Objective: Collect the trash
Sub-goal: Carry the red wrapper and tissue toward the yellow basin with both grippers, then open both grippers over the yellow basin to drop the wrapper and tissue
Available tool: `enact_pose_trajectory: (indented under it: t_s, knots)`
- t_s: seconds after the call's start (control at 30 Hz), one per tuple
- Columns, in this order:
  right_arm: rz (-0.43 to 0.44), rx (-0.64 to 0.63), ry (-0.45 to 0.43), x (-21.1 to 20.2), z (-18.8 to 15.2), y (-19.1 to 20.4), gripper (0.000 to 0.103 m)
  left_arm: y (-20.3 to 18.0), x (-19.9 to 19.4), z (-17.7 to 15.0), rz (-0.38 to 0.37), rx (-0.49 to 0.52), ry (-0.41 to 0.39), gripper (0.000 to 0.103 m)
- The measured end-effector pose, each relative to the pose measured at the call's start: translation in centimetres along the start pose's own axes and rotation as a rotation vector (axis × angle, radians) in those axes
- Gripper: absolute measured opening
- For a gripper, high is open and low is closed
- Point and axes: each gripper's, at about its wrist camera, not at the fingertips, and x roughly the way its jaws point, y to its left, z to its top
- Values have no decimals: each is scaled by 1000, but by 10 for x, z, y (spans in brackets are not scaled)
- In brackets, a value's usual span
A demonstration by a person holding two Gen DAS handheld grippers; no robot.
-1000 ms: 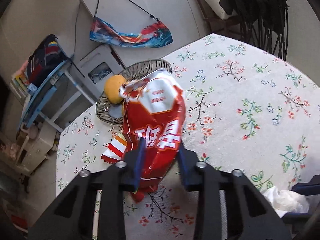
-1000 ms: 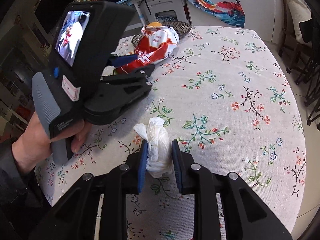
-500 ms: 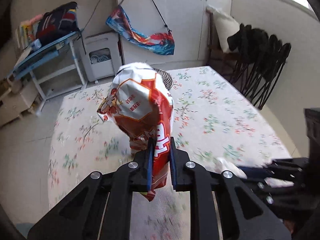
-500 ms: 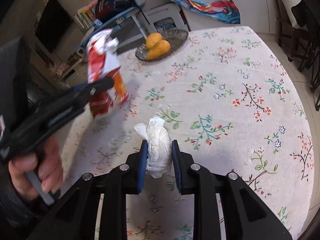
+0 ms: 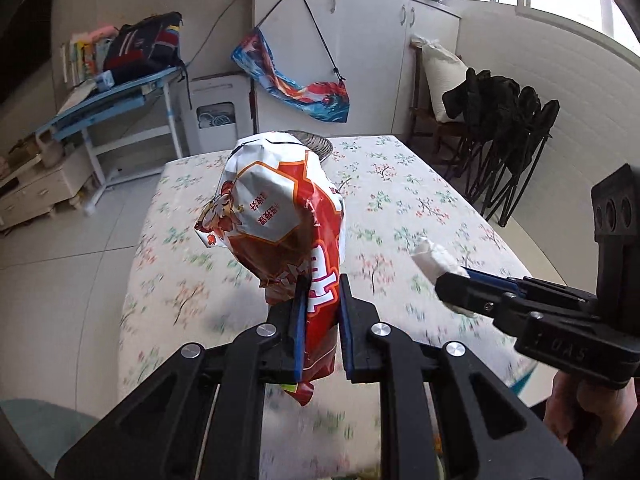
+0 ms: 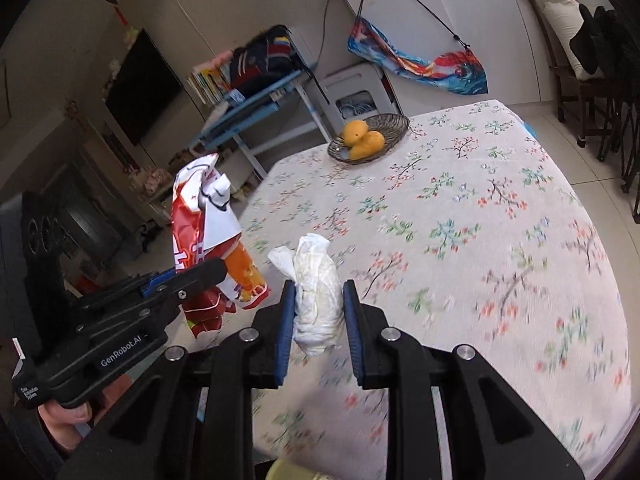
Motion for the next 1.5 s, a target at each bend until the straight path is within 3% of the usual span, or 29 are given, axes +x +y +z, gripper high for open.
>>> enact_pose_trajectory:
  t_s: [0.43,1.03,1.27,1.5]
  knots:
    - [12,-37,-25,-36,-49,29,25,1,-80,-62,27,-8,-12,14]
    - [-22,-25,116,-43,-113,42,25,-17,-121,-130,-16,-15,54,14]
    - [-68,-13,185,-43,-132,40,25,-26,-127,-156,-46,-30,113,14]
    - [-123,-17,314,-26,-154,36,25,-29,-111,-182,-91,-72,245,14]
